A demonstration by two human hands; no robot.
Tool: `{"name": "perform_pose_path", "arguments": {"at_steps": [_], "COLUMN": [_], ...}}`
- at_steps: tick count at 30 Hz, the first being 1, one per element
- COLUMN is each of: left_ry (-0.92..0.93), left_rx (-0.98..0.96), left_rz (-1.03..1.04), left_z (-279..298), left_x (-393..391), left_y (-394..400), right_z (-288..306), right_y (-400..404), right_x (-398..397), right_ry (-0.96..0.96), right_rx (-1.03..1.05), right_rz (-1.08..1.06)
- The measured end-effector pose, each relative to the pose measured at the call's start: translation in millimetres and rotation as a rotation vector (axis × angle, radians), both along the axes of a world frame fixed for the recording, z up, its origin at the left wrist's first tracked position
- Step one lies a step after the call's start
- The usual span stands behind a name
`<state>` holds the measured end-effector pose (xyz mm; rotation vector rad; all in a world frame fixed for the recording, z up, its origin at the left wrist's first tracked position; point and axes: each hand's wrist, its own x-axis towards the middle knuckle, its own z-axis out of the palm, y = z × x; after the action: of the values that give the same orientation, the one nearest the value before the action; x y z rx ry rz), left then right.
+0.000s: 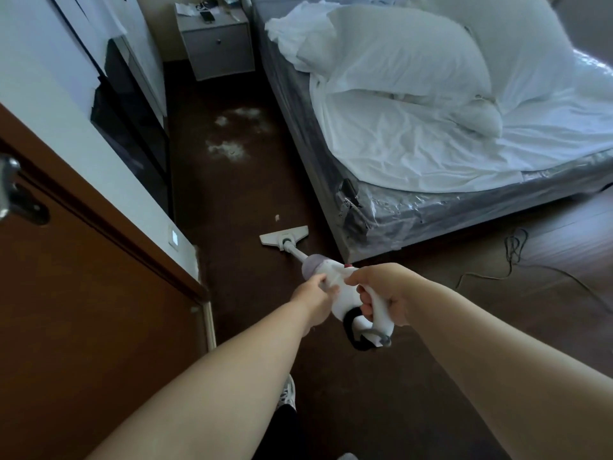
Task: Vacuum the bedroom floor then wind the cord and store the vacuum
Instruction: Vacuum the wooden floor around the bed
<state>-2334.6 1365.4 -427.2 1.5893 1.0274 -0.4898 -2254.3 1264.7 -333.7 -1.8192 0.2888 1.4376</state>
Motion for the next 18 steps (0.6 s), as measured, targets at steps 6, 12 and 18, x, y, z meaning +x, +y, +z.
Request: {"name": "perform_pose_path", "arguments": {"at_steps": [6, 12, 18], "left_ry": [-0.052, -0.084, -0.100], "left_rx": [0.003, -0.031, -0.030], "left_rz": [0.013, -0.010, -0.043], "left_z": [1.4, 9.1, 12.8], "left_x": [-14.1, -15.1, -7.9], "left_y": [-49.0, -75.0, -89.2], "right_z": [-0.2, 10.5, 19.2], "right_y": [-49.1, -80.2, -96.9], "right_x": [-8.9, -9.6, -1.7], "right_ry": [-0.015, -0.071, -0.094], "right_rx": [-0.009, 0.024, -0.042], "right_rz": [0.010, 0.047, 0.073]}}
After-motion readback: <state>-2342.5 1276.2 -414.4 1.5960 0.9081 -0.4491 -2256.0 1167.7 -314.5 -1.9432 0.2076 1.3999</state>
